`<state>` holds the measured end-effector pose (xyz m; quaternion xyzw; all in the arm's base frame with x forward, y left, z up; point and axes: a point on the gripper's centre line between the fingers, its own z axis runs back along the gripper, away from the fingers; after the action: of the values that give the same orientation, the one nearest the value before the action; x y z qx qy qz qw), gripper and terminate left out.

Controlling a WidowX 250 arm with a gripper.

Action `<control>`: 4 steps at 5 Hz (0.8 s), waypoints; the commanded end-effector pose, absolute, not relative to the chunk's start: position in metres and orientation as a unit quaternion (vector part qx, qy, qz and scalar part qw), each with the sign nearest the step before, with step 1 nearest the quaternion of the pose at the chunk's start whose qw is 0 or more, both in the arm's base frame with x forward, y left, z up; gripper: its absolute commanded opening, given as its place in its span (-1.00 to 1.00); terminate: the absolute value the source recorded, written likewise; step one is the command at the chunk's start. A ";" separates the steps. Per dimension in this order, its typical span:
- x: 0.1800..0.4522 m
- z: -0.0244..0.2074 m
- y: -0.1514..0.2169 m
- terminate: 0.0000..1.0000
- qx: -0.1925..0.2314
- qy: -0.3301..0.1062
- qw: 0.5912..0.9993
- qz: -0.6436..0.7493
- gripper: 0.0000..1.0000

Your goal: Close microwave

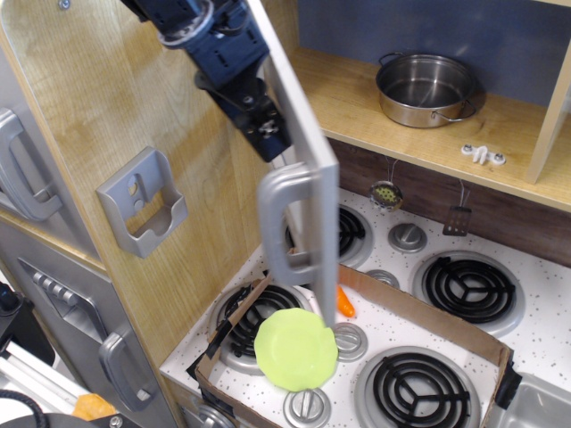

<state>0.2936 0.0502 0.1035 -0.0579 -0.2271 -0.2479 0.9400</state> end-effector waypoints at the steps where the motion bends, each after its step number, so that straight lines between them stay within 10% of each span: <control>1: 0.325 0.116 0.019 -1.00 -0.074 -0.257 0.924 -0.274 1.00; 4: 0.361 0.117 -0.007 -1.00 -0.087 -0.237 0.913 -0.321 1.00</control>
<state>0.3563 -0.0054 0.0988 -0.0983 -0.2145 -0.3221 0.9168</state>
